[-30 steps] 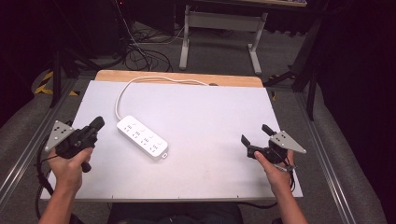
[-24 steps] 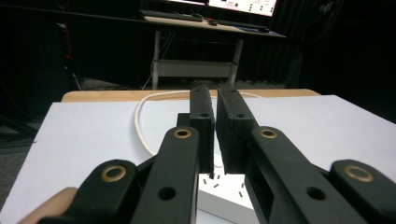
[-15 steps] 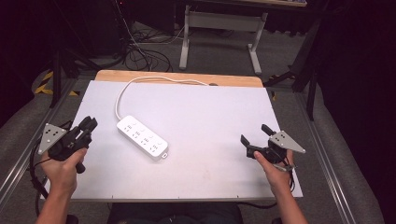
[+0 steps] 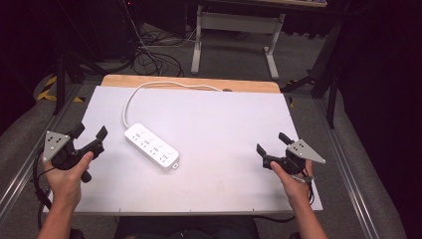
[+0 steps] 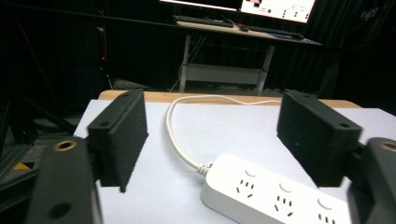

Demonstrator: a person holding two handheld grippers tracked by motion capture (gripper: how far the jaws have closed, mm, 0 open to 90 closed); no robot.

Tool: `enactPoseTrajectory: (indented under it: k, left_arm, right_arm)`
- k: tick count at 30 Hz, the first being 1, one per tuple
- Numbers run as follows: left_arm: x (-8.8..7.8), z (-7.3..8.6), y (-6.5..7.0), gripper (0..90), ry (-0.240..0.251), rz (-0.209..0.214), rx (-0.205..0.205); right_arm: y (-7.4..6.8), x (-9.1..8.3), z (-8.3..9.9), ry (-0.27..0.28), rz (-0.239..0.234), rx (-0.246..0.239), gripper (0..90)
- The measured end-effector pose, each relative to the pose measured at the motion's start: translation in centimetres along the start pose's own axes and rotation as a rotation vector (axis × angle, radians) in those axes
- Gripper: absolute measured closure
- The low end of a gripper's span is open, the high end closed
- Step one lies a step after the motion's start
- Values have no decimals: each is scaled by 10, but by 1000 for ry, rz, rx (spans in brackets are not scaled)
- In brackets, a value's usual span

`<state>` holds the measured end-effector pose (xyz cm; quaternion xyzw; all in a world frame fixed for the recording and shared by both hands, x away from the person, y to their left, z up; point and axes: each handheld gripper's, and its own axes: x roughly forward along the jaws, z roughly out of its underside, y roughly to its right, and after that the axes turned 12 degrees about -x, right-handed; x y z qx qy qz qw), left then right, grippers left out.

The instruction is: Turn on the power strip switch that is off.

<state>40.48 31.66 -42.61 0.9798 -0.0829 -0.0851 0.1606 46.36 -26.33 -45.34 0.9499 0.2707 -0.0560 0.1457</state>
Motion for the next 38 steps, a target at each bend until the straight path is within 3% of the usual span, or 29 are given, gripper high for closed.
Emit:
enactPoseTrajectory:
  k: [5, 8, 9, 38]
  left_arm:
    - [-2, 4, 3, 88, -8, -25, -19]
    - [-6, 6, 4, 59, -26, -15, 14]
    - [-7, 6, 4, 50, -25, -11, 9]
    - [-4, 7, 1, 49, -40, 3, 23]
  right_arm:
    - [0, 0, 0, 1, 0, -3, 69]
    - [0, 0, 0, 1, 0, -2, 68]
    - [0, 0, 0, 3, 1, 1, 67]
    - [1, 2, 0, 1, 4, -8, 61]
